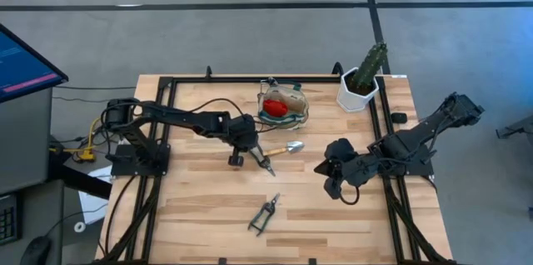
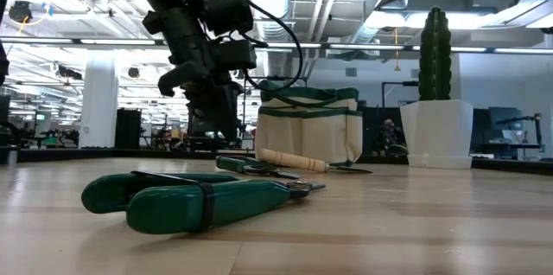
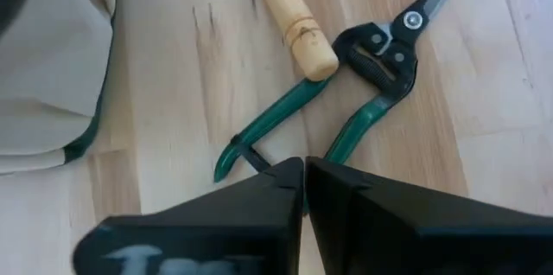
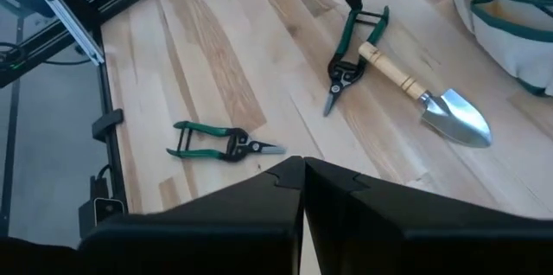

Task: Pick & Place Garden tools in Gardening bag
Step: Put the top green shears into the brown gardening bag

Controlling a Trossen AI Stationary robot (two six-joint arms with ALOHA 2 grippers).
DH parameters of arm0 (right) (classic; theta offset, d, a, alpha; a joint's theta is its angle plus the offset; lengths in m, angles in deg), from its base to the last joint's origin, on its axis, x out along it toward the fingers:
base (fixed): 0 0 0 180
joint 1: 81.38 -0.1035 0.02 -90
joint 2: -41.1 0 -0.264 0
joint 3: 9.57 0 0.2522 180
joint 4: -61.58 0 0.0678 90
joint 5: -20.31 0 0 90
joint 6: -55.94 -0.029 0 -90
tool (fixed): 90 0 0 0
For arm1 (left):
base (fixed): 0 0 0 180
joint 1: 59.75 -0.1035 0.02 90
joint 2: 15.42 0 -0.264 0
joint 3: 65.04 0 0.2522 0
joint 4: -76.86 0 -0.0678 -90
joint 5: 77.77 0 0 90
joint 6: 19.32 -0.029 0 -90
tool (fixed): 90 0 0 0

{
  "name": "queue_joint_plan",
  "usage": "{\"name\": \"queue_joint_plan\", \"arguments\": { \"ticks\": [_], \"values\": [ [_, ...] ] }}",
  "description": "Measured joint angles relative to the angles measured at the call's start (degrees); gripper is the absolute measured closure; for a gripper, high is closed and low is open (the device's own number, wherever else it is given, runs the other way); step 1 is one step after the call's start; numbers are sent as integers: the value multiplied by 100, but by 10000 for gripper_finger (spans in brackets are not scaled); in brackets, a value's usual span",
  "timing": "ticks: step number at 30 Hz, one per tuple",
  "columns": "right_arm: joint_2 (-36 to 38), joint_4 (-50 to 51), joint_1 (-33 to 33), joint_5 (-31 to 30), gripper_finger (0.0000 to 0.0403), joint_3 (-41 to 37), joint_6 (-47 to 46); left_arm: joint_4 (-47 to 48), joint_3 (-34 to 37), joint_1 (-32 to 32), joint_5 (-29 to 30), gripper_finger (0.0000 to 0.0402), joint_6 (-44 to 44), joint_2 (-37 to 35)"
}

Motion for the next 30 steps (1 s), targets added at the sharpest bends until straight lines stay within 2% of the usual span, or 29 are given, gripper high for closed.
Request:
{"name": "queue_joint_plan", "arguments": {
  "ticks": [14,30],
  "values": [
    [0,3,2,0,403,0,4,-419,-1,9,7,358,-2,-2],
    [-2,4,4,16,403,0,20,-412,0,9,5,293,-2,-4]
  ]
}}
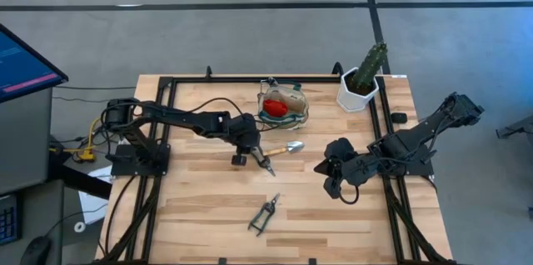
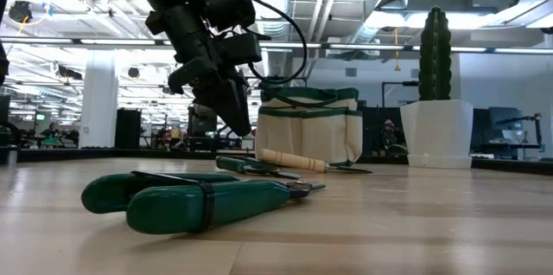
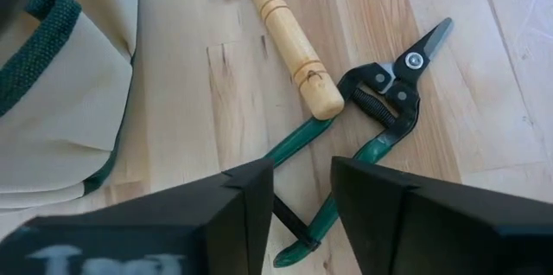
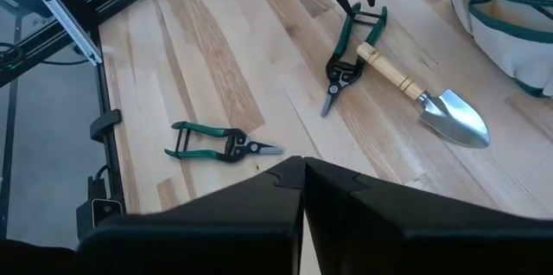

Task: Pick & Place Garden tools in Gardening bag
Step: Put the top green shears into the brown gardening bag

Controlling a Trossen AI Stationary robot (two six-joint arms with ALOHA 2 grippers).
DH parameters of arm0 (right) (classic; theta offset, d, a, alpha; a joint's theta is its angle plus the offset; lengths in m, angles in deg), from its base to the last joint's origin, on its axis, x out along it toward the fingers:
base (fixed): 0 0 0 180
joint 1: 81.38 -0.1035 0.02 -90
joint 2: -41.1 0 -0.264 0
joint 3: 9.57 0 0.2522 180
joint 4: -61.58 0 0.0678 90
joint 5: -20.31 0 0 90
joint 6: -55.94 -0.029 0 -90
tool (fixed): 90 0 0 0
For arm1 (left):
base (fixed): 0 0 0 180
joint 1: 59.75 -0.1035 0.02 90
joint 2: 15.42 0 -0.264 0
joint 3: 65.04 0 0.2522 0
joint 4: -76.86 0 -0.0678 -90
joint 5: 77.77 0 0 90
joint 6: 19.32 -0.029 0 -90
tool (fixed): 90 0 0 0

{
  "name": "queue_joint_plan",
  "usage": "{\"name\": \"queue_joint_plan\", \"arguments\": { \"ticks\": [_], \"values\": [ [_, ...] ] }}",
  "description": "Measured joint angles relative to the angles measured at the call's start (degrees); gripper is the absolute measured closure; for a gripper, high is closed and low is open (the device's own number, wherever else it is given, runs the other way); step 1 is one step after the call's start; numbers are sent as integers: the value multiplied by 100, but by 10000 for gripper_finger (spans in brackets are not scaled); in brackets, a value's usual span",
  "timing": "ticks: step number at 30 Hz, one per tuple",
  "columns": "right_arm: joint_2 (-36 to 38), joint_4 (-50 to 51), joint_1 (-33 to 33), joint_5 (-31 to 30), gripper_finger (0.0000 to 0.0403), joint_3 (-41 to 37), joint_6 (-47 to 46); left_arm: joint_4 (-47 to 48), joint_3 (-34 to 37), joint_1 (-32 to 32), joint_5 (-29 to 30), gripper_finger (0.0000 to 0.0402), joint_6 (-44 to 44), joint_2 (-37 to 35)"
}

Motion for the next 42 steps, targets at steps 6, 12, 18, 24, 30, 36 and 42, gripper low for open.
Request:
{"name": "queue_joint_plan", "arguments": {
  "ticks": [6,12,18,24,30,36,42],
  "values": [
    [-1,1,0,8,403,0,0,-17,18,0,-2,288,2,-3],
    [-1,2,0,10,403,0,0,-80,438,0,-4,288,49,-11],
    [-3,2,0,11,403,0,0,-360,837,0,17,288,160,-28],
    [-3,2,0,14,403,0,0,-779,886,0,5,288,176,-24],
    [-3,2,0,16,403,0,0,-1051,884,38,-15,288,216,-24],
    [-3,2,0,19,403,0,0,-1200,884,231,-247,288,218,-24],
    [-3,2,0,19,403,0,0,-1453,882,385,14,288,-67,-24]
  ]
}}
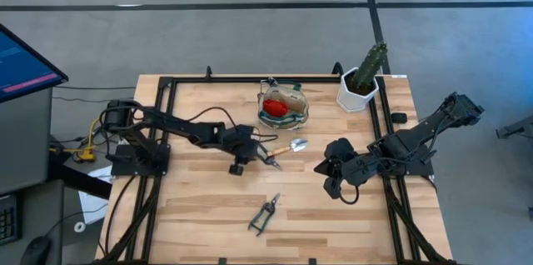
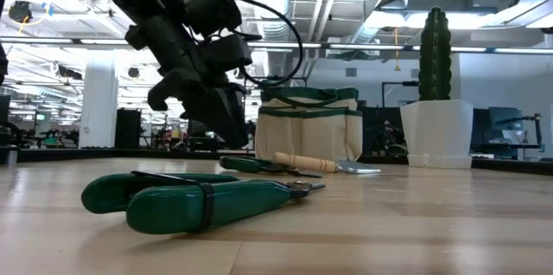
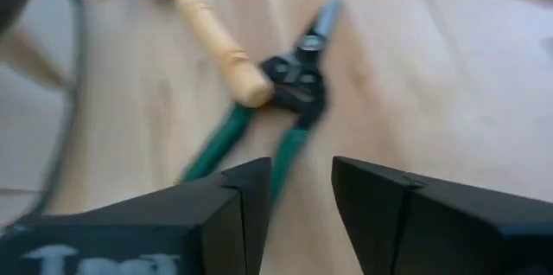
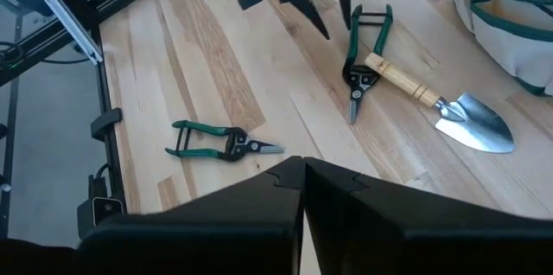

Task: Pick & Place Garden tools in Gardening bag
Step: Put the top green shears into the brown gardening bag

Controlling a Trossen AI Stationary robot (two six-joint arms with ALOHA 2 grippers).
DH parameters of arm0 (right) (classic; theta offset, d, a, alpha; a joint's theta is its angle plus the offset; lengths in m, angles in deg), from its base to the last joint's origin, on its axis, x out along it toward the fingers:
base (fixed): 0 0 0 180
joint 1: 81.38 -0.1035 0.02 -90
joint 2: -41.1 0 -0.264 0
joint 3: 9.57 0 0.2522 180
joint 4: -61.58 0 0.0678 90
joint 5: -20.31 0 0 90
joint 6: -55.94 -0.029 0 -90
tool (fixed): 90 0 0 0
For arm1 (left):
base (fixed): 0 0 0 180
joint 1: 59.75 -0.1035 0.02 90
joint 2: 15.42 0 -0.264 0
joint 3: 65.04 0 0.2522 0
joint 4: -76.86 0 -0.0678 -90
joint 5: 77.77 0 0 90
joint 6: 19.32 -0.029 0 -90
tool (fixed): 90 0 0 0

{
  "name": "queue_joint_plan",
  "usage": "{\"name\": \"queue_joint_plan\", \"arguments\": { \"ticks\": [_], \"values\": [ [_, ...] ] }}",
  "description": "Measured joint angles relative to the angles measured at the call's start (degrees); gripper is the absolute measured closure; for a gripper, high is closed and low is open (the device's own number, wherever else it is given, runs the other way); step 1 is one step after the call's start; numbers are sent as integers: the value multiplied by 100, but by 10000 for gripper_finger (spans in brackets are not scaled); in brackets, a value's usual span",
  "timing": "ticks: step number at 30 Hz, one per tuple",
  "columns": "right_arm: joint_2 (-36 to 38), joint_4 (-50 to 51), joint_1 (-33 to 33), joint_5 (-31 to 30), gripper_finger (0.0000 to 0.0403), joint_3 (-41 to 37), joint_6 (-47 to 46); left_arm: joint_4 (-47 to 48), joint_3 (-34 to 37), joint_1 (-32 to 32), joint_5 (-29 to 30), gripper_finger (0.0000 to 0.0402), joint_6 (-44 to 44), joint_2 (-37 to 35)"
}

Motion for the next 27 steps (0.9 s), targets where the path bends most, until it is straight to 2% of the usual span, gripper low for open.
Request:
{"name": "queue_joint_plan", "arguments": {
  "ticks": [3,7,13,21,27],
  "values": [
    [0,-1,-1,0,403,0,-2,-75,-1,-109,226,288,-90,0],
    [0,-2,0,11,403,0,-103,-100,-2,-277,140,288,-55,21],
    [0,-3,-1,13,403,0,-240,-197,-7,-341,-464,288,216,430],
    [0,-2,-1,13,403,0,-252,-305,-28,-268,-394,289,248,773],
    [0,-2,0,13,403,0,-254,-315,-26,-278,-337,310,620,785]
  ]
}}
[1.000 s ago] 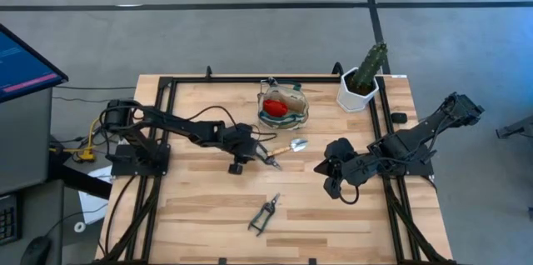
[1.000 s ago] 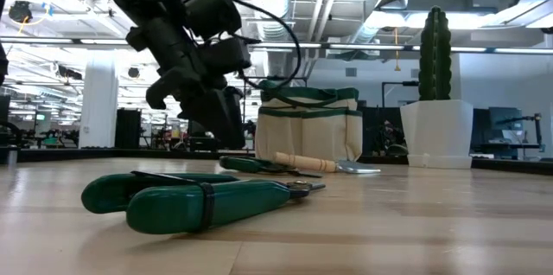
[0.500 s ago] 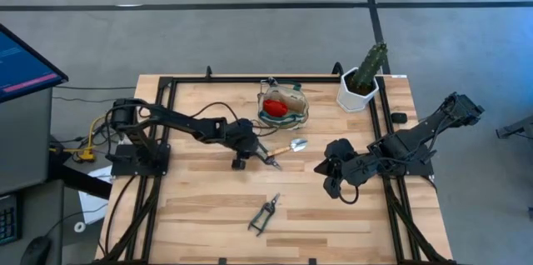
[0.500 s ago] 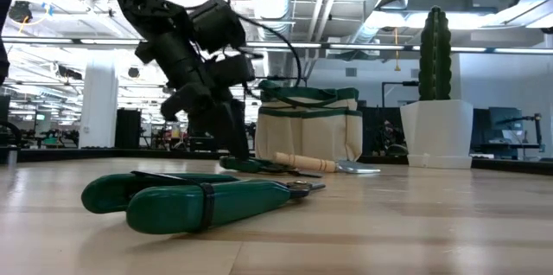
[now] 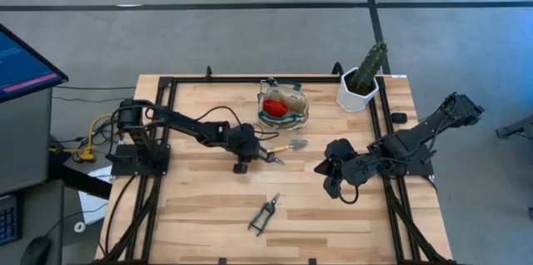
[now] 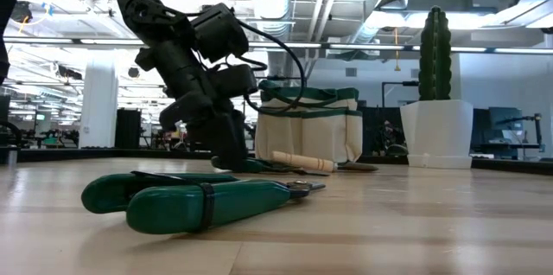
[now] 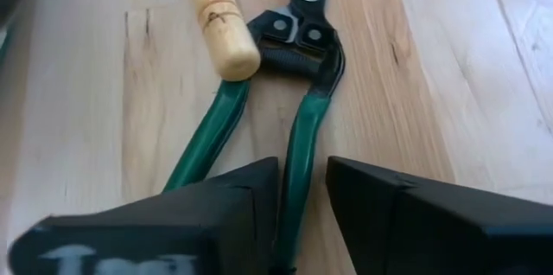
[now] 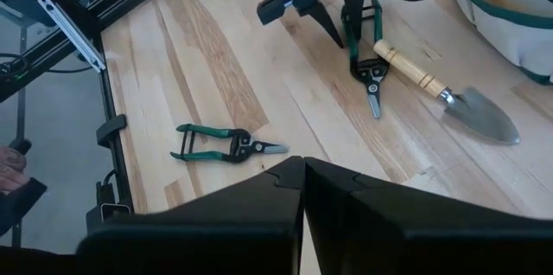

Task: Pick & Place Garden tools in Gardening bag
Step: Put the top green shears into the brown gardening bag

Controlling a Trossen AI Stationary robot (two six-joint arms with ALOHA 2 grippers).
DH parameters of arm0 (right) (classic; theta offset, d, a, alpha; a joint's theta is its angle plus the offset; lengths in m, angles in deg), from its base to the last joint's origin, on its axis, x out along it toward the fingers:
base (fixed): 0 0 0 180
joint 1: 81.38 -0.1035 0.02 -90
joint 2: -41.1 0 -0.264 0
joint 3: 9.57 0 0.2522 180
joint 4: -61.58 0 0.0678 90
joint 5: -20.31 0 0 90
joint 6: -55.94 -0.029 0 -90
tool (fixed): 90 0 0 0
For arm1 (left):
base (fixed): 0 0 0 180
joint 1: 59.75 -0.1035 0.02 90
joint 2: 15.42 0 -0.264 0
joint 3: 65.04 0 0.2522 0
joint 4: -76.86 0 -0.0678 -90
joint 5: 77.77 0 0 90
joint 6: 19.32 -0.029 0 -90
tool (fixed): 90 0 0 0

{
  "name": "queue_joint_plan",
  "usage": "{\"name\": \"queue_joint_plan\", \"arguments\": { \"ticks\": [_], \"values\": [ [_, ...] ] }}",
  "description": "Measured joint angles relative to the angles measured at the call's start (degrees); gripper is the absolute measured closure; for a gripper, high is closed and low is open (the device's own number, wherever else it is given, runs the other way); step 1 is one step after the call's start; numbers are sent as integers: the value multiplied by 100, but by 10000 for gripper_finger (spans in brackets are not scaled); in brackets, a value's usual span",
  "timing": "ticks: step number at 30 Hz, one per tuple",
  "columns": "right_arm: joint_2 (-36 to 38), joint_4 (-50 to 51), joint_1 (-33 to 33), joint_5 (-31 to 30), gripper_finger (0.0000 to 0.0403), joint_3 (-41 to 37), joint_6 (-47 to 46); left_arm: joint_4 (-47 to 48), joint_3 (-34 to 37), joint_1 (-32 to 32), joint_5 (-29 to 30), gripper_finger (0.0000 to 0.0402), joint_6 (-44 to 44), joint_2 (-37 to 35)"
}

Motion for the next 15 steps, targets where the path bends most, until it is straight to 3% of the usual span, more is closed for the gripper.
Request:
{"name": "queue_joint_plan", "arguments": {
  "ticks": [6,15],
  "values": [
    [0,0,0,0,403,0,2,-64,10,0,63,348,663,-52],
    [0,-25,-1,0,403,-2,2,94,35,10,88,381,874,-237]
  ]
}}
